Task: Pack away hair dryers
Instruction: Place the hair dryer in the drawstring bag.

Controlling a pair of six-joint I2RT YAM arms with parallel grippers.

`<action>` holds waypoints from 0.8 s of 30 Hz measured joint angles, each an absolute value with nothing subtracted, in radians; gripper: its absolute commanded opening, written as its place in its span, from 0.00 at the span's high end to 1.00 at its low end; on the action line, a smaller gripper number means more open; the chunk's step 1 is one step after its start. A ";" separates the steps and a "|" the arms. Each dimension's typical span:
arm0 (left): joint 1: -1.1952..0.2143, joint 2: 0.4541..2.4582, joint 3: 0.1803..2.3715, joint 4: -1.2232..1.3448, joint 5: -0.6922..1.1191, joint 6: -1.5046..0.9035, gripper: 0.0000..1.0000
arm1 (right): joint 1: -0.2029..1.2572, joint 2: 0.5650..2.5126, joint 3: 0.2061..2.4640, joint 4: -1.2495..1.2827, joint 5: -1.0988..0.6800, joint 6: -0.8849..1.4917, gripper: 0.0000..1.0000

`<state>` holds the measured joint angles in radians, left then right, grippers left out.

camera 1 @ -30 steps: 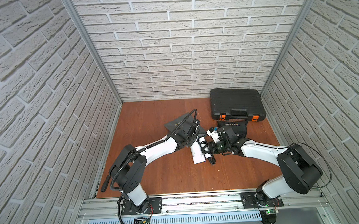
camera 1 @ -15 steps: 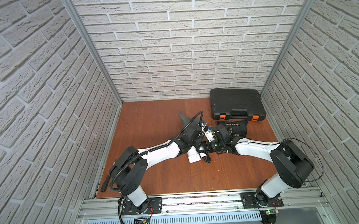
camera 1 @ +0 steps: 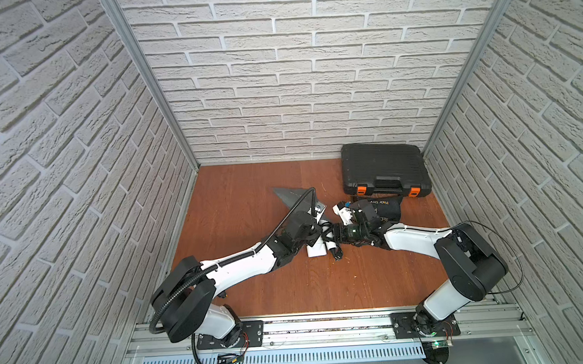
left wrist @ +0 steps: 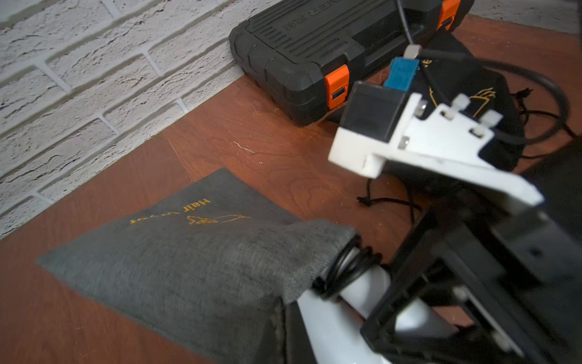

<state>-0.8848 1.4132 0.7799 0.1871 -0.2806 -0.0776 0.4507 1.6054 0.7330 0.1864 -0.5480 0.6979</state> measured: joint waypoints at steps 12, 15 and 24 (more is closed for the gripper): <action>-0.923 1.379 0.695 0.209 -0.259 -0.080 1.00 | 0.390 1.671 0.682 0.452 -0.647 0.918 0.97; -0.934 1.379 0.686 0.208 -0.260 -0.079 1.00 | 0.371 1.711 0.659 0.554 -0.674 0.995 0.97; -0.938 1.379 0.648 0.205 -0.260 -0.083 1.00 | 0.339 1.764 0.611 0.761 -0.702 1.154 0.97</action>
